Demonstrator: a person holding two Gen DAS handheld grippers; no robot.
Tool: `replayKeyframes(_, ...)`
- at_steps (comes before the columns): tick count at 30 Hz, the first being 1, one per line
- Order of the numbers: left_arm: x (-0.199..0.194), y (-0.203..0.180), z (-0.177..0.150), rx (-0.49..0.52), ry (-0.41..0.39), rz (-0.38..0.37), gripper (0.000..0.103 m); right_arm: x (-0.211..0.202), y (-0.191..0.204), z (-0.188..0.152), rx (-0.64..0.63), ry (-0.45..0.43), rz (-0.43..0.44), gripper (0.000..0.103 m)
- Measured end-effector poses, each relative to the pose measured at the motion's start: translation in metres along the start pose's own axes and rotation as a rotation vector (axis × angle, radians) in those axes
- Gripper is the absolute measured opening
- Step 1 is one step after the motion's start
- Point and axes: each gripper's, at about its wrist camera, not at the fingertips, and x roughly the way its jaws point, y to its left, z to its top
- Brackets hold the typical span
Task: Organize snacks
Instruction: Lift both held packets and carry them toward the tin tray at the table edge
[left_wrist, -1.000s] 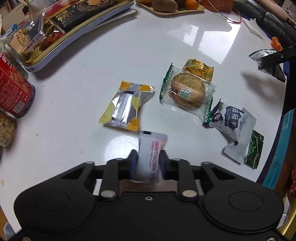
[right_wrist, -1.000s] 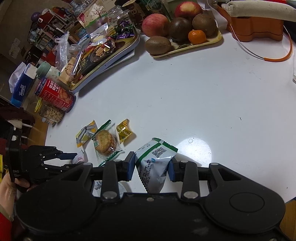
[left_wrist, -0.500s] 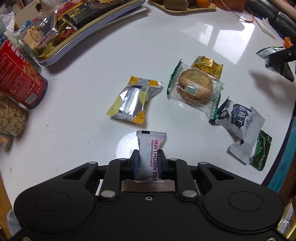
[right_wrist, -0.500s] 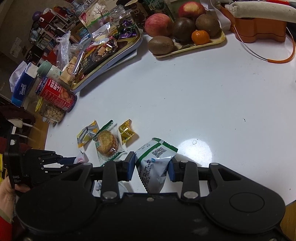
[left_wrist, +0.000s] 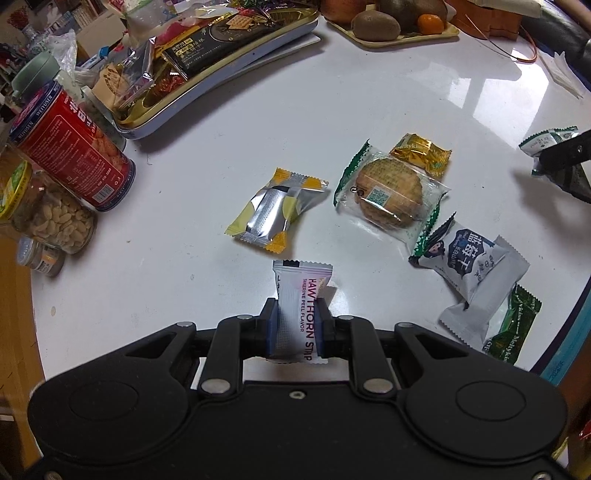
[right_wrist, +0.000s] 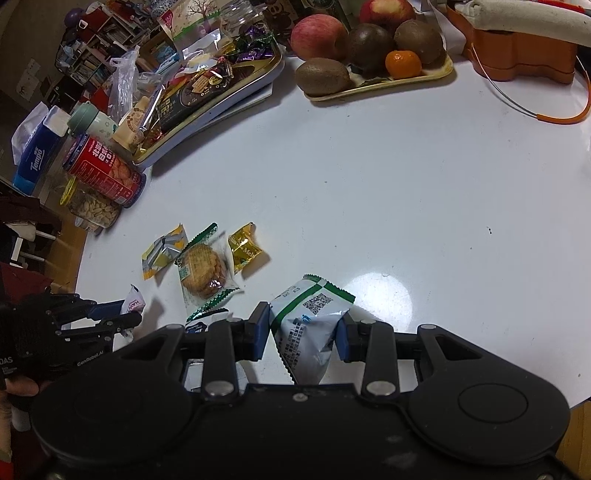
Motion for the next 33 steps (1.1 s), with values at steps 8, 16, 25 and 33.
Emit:
replayKeyframes(8, -0.010, 0.010, -0.001, -0.184, -0.032, 0.105, 0.026, 0.001, -0.001, -0.003, -0.013, 0.004, -0.022, 0.038)
replayKeyframes(16, -0.024, 0.011, -0.007, -0.298, -0.077, 0.114, 0.025, 0.000, 0.003, -0.005, -0.029, -0.001, -0.023, 0.038)
replayKeyframes(25, -0.031, 0.013, -0.013, -0.373, -0.105, 0.136, 0.026, -0.001, 0.006, -0.009, -0.048, 0.003, -0.031, 0.038)
replayKeyframes(33, -0.035, 0.013, -0.019, -0.421, -0.118, 0.136, 0.025, -0.002, 0.006, -0.011, -0.052, 0.008, -0.034, 0.038)
